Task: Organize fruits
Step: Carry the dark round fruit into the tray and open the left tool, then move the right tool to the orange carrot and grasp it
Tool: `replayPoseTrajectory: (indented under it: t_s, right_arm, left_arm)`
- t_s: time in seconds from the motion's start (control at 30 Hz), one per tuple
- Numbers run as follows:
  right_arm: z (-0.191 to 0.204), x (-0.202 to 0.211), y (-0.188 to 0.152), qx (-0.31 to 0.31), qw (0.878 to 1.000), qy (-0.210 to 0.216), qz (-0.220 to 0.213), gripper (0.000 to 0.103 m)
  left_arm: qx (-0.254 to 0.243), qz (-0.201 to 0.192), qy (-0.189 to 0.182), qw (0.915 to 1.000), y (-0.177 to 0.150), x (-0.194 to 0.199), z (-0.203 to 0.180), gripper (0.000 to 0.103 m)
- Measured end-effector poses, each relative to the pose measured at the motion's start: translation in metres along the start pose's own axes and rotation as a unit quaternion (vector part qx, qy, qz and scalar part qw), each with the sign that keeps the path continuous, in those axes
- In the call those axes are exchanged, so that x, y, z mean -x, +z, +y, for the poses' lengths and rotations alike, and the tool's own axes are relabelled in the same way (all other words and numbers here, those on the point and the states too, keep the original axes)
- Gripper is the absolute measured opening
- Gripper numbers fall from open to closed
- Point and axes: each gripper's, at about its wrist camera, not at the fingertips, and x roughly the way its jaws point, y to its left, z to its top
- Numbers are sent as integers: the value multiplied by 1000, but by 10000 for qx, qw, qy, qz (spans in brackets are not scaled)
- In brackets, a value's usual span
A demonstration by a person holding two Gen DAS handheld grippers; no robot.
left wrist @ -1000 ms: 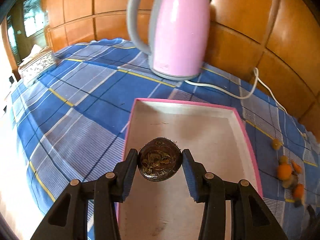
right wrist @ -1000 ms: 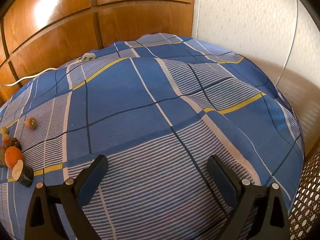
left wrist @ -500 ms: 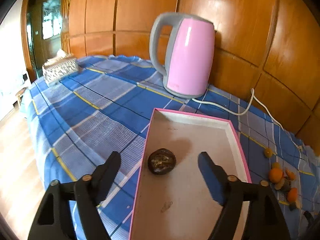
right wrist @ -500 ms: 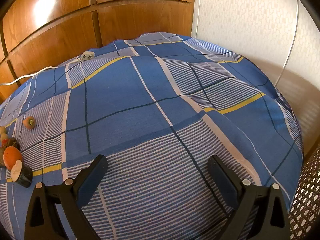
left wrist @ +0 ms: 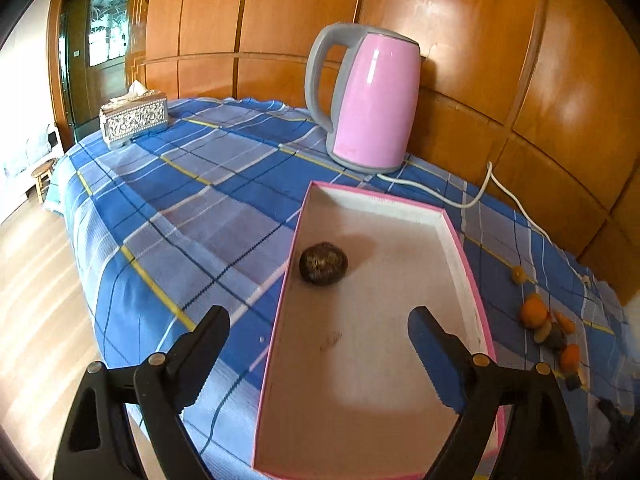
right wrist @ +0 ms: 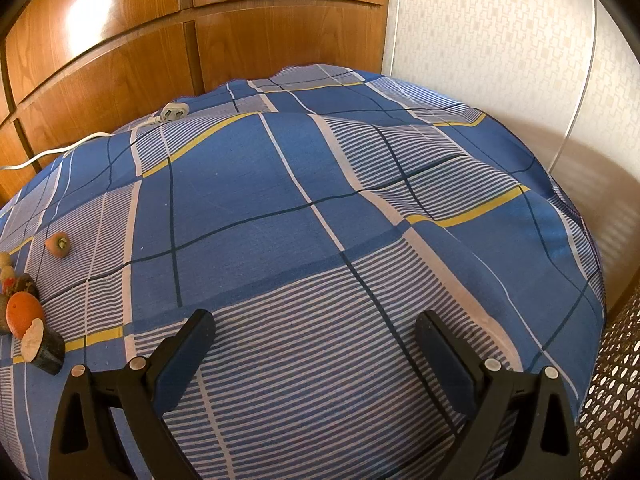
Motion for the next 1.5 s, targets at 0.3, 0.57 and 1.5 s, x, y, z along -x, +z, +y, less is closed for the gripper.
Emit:
replayPoseTrajectory:
  t_s: [0.3,0.57,1.5]
  right_arm:
    - [0,5,-1,30,10000,26,20,96]
    - [8,13,1,179,9996,209,13,71]
    - [83,32,10,1125,9750,1870,421,46]
  left_arm:
    - [39,132,22,9999,-23,7,7,92]
    - [72,236,4,9997,-37,8,10,92]
    - [-399,361,-382,9978,-49,6,-11,92]
